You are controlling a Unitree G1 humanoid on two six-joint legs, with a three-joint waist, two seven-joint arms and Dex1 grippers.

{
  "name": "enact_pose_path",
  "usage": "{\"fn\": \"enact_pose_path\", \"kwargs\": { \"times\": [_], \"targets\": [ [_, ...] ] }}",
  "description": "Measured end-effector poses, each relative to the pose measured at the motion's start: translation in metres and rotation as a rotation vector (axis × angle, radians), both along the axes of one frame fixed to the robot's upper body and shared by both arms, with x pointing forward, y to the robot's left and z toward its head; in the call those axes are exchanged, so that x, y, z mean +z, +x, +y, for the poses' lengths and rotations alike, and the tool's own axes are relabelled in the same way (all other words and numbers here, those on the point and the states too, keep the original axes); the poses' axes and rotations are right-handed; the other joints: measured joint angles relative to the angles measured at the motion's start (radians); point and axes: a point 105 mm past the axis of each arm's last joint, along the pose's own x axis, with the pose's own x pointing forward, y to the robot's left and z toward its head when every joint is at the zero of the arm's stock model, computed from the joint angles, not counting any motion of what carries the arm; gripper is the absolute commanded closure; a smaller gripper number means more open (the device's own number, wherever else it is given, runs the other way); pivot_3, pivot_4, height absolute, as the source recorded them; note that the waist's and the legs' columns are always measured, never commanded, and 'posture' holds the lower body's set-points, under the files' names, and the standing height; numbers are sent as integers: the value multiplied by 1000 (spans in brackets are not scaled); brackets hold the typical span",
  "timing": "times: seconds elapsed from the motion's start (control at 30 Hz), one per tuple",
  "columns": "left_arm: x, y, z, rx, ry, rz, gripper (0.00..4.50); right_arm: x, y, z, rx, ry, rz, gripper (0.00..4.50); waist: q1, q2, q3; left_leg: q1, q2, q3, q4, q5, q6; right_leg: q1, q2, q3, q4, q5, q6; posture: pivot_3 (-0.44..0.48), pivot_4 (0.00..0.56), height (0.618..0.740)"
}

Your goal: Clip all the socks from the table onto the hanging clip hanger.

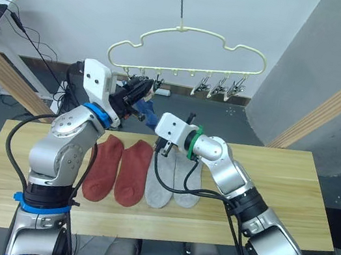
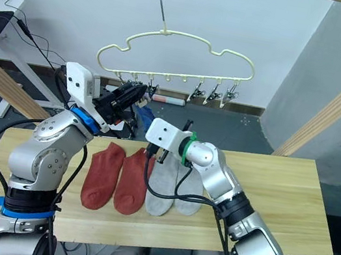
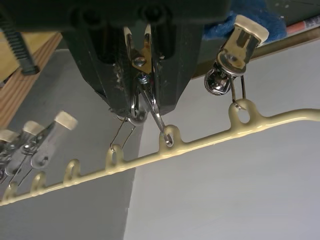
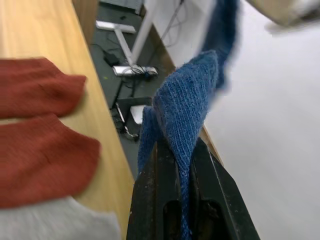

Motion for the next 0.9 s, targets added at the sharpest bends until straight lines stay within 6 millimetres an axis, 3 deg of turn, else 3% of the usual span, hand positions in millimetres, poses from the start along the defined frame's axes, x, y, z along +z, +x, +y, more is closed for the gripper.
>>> {"fn": "enact_pose_path", "kwargs": {
  "times": [0.3, 0.9],
  "targets": [
    [1, -2, 7, -25, -27, 61, 4249, 9, 4, 12, -13, 24, -41, 4500, -4, 0, 0, 0, 0, 0, 0, 0, 0, 0, 0, 0, 1, 0, 0, -203, 344, 731],
    [4, -2, 10, -20, -32, 79, 4249, 20, 11, 13, -93, 104, -79, 4500, -8, 0, 0, 0, 0, 1, 0, 0, 0, -1, 0, 0, 1, 0, 0, -206, 337, 731]
  ]
}}
